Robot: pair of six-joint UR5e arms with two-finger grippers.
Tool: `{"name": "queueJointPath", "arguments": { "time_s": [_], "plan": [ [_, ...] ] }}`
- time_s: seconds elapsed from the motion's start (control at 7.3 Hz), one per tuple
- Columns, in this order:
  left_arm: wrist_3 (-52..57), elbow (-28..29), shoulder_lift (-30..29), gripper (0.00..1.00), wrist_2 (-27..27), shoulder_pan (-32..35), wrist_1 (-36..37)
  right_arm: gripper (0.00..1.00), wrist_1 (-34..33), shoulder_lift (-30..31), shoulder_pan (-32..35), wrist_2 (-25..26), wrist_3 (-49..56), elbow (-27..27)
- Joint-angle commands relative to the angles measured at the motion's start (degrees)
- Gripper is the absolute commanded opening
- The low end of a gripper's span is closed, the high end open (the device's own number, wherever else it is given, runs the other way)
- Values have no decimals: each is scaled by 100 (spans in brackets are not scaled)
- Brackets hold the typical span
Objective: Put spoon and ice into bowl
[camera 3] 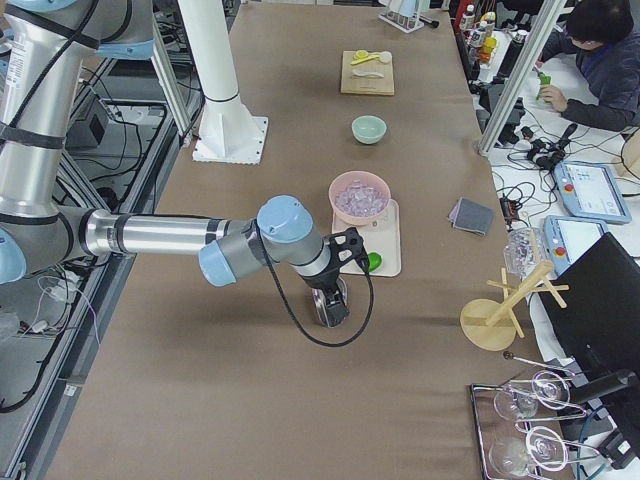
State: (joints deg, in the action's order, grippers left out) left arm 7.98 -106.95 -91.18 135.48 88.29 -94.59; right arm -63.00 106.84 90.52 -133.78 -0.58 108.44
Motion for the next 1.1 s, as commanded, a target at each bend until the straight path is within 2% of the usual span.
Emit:
{"name": "queueJointPath", "arguments": {
  "time_s": [0.0,0.14,0.27,0.41,0.68,0.82,0.96],
  "plan": [
    [-42,52,-58,98,31,-4,-279,100,7,-477,-270,-461,-1180,132],
    [-582,60,-102,98,109,-13,-436,100,7,-532,-655,-430,-1956,490],
    [-1118,156,-111,98,145,-100,-986,100,7,-550,-929,-386,-2520,746],
    [-1637,262,-111,98,128,-440,-1383,100,-2,-602,-1323,-98,-3118,975],
    [-2884,332,-128,98,102,-1047,-1711,100,-54,-1066,-2551,1155,-4489,1092],
    [-3133,507,-154,98,93,-1276,-1886,100,-351,-1321,-3079,1779,-4825,1091],
    [-3440,613,-155,98,93,-1383,-2140,100,-1285,-1967,-3407,2194,-5072,1100]
  ]
}}
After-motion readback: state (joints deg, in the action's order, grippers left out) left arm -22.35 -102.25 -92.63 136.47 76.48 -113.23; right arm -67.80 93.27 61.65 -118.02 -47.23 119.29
